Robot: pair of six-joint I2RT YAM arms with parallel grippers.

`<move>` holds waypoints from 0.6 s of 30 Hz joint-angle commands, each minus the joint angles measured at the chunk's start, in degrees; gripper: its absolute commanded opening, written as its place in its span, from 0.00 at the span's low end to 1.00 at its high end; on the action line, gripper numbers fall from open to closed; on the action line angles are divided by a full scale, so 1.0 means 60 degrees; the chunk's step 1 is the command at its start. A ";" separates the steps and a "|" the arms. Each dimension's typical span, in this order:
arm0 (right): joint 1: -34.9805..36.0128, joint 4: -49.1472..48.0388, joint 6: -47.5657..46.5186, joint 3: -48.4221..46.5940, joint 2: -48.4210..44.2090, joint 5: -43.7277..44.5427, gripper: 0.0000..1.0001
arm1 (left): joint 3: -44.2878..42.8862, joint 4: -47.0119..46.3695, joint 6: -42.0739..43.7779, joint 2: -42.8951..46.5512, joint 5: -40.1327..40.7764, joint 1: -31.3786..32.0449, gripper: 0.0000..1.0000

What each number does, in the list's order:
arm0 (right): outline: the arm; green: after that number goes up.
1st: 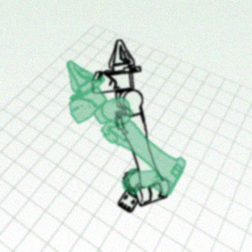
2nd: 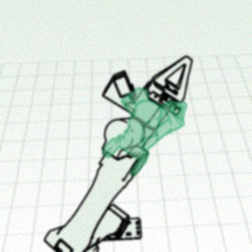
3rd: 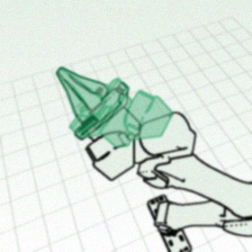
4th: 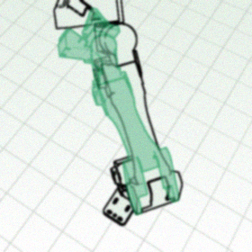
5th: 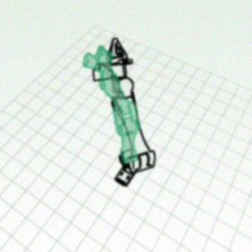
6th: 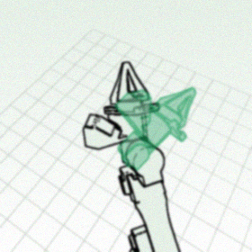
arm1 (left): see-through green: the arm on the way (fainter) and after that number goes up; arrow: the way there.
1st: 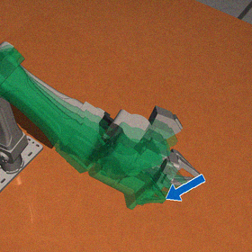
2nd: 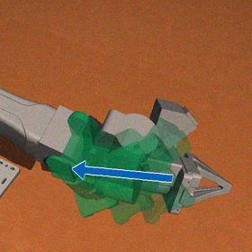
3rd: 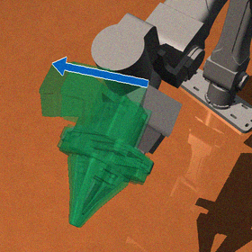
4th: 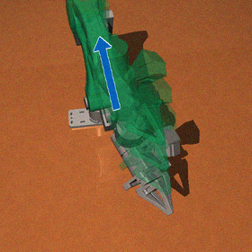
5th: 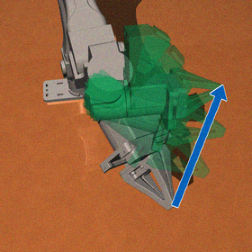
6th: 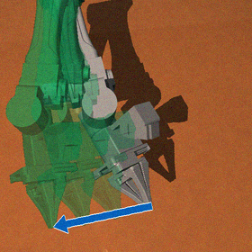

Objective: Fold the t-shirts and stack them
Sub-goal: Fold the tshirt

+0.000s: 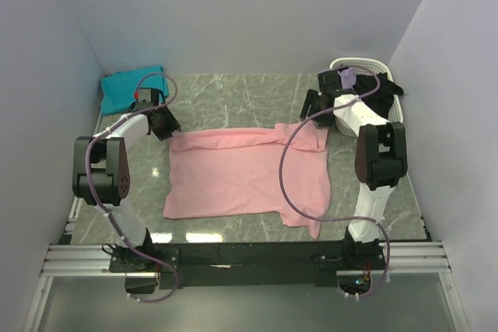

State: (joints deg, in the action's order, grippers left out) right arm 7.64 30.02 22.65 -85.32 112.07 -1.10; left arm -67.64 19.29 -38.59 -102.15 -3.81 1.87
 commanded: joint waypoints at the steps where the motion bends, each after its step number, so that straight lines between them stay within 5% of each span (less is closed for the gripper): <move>1: 0.0031 0.0094 -0.0245 -0.0868 0.0320 0.0096 0.73 | -0.0388 -0.0373 0.0133 -0.0128 -0.0184 0.0040 0.46; 18: -0.0423 0.0241 -0.0143 -0.1674 0.1434 -0.0431 0.70 | -0.0343 -0.0256 0.0220 -0.0260 -0.0229 0.0040 0.45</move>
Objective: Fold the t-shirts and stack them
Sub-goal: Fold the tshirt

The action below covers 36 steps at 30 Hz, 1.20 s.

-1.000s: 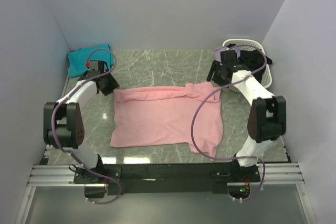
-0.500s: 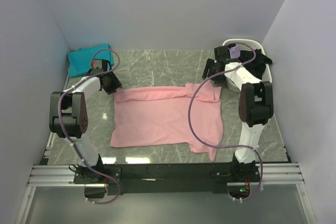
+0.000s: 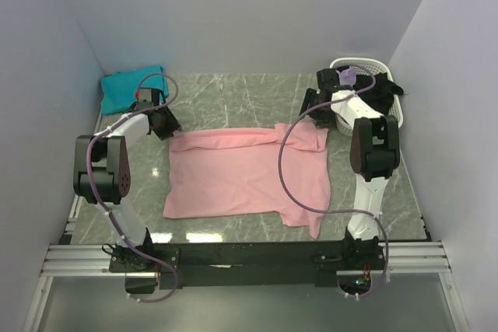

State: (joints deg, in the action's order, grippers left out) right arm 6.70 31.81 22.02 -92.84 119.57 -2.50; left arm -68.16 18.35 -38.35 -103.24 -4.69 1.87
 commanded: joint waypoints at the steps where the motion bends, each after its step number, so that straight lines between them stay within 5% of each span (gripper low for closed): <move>1: -0.0281 -0.0029 -0.0023 -0.0464 0.0228 -0.0213 0.69 | -0.0256 -0.0099 0.0195 -0.0064 -0.0068 0.0040 0.45; 8: -0.0384 0.0074 -0.0184 -0.0699 0.0579 -0.0505 0.66 | -0.0315 -0.0070 0.0195 -0.0137 -0.0097 0.0055 0.44; 13: -0.0413 -0.0204 -0.0242 -0.0538 0.0507 -0.0798 0.54 | -0.0300 -0.0055 0.0210 -0.0166 -0.0083 0.0055 0.44; 20: -0.0413 -0.0993 -0.0462 0.0193 -0.0400 -0.1091 0.01 | -0.0300 -0.0011 0.0195 -0.0108 -0.0039 0.0055 0.43; 36: 0.0098 -0.0673 -0.0374 0.3035 -0.3843 -0.1809 0.00 | 0.0168 -0.0026 0.0107 0.0522 -0.0171 0.0069 0.43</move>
State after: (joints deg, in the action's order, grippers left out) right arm 5.19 27.22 19.94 -78.15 99.70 -11.20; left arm -68.05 18.46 -38.17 -103.90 -4.84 1.98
